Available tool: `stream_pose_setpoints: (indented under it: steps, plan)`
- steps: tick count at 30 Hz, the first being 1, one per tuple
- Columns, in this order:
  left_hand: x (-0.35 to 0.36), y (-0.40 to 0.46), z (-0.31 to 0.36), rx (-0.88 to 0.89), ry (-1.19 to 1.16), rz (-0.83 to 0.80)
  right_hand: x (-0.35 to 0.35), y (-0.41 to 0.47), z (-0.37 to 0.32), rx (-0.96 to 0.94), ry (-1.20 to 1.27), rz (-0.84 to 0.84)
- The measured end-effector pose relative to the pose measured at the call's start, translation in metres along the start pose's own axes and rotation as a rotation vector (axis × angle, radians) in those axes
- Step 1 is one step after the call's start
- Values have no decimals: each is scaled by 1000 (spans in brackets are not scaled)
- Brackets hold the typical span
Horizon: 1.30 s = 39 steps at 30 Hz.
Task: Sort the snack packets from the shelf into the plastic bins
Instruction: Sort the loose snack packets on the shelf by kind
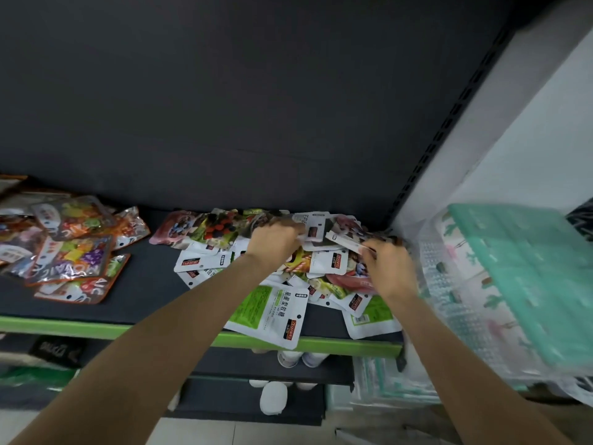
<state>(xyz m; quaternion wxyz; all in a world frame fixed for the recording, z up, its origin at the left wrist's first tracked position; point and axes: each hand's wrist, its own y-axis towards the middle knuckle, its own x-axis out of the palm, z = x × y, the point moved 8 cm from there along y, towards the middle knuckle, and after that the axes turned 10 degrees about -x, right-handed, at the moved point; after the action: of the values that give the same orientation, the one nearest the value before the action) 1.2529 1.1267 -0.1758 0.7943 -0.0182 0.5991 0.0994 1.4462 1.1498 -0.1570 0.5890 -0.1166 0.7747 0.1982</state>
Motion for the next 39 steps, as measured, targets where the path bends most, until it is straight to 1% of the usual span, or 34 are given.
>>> stream_pose_setpoints:
  steps: [3,5,9,11,13,16,18,21,24,34,39]
  plan:
    - [-49,-8,-12,-42,-180,237,-15,4,-10,-39,27,81]
    - [-80,-11,-27,-113,-250,322,-34,10,-22,-67,42,168]
    - [-127,-13,-62,-279,-489,350,-69,32,-52,-116,90,250]
    - [-142,-23,-80,-343,-569,365,-81,42,-74,-164,124,229]
    - [-157,-40,-98,-390,-644,388,-85,48,-100,-199,171,175]
    - [-183,-70,-129,-439,-638,438,-84,52,-144,-241,346,74]
    - [-201,-92,-151,-460,-619,485,-82,51,-179,-297,409,43]
    - [-224,-130,-189,-474,-625,559,-76,46,-237,-389,456,37]
    - [-238,-167,-232,-503,-642,591,-66,36,-298,-472,489,59]
    - [-285,-273,-403,-576,-642,561,-18,-2,-503,-509,642,49]
    - [-326,-331,-491,-652,-547,633,-1,-16,-611,-553,708,18]
